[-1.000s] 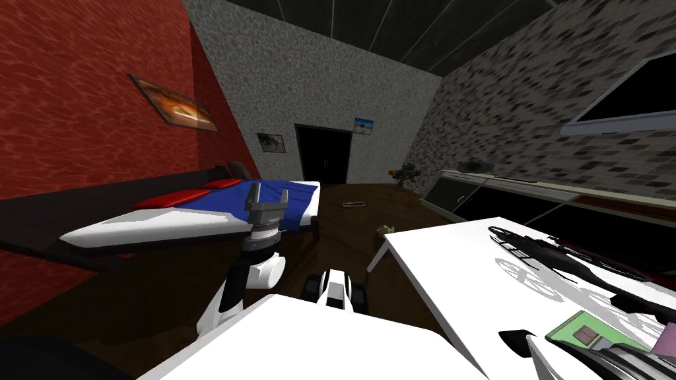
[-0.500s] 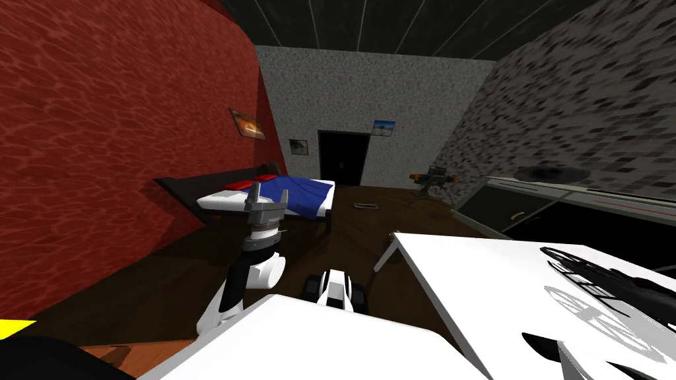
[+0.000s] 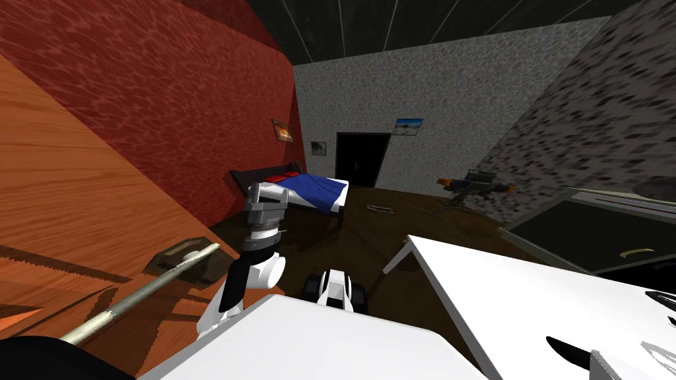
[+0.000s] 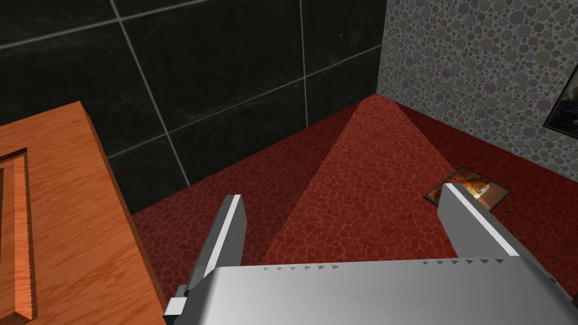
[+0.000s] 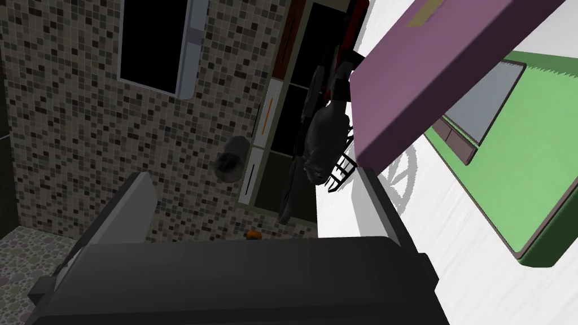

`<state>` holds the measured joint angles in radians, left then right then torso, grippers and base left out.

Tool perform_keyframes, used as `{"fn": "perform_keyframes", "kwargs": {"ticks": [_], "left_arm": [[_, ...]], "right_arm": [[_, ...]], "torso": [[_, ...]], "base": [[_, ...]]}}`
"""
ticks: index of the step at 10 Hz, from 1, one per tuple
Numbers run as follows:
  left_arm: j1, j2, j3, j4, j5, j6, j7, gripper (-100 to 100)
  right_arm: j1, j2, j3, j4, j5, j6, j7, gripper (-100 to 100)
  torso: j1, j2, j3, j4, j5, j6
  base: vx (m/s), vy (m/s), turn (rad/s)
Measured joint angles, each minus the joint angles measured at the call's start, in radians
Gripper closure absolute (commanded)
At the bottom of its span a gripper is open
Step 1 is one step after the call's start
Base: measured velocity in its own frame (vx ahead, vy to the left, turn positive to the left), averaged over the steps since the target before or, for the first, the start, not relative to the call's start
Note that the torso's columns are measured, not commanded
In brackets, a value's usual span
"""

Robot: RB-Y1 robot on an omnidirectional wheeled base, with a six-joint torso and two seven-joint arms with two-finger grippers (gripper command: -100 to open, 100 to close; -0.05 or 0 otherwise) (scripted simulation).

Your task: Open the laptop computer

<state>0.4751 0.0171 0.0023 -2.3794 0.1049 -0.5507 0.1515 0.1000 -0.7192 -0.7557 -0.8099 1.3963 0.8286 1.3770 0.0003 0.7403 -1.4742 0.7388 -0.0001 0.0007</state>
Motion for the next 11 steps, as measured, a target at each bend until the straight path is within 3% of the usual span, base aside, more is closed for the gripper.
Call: {"fn": "perform_keyframes", "kwargs": {"ticks": [4,6,7,11], "left_arm": [[0.000,0.000,0.000,0.000,0.000,0.000,0.000,0],[0.000,0.000,0.000,0.000,0.000,0.000,0.000,0],[0.001,0.000,0.000,0.000,0.000,0.000,0.000,0],[0.001,0.000,0.000,0.000,0.000,0.000,0.000,0]], "right_arm": [[-0.036,-0.043,-0.055,0.077,-0.038,0.052,0.057,-100],[-0.065,-0.070,-0.077,0.125,-0.052,0.079,0.078,-100],[-0.065,-0.070,-0.078,0.126,-0.053,0.081,0.081,0],[-0.065,-0.070,-0.078,0.126,-0.053,0.081,0.081,0]], "torso": [[0.000,-0.005,-0.003,-0.002,0.001,0.000],[-0.001,-0.004,-0.003,-0.001,0.000,0.001],[-0.003,-0.006,-0.004,-0.002,-0.001,0.000],[0.000,-0.002,-0.002,-0.001,0.000,-0.001]], "base": [[-0.181,0.062,0.346],[-0.097,0.044,0.115],[-0.012,0.007,-0.006],[-0.001,0.001,0.000]]}}
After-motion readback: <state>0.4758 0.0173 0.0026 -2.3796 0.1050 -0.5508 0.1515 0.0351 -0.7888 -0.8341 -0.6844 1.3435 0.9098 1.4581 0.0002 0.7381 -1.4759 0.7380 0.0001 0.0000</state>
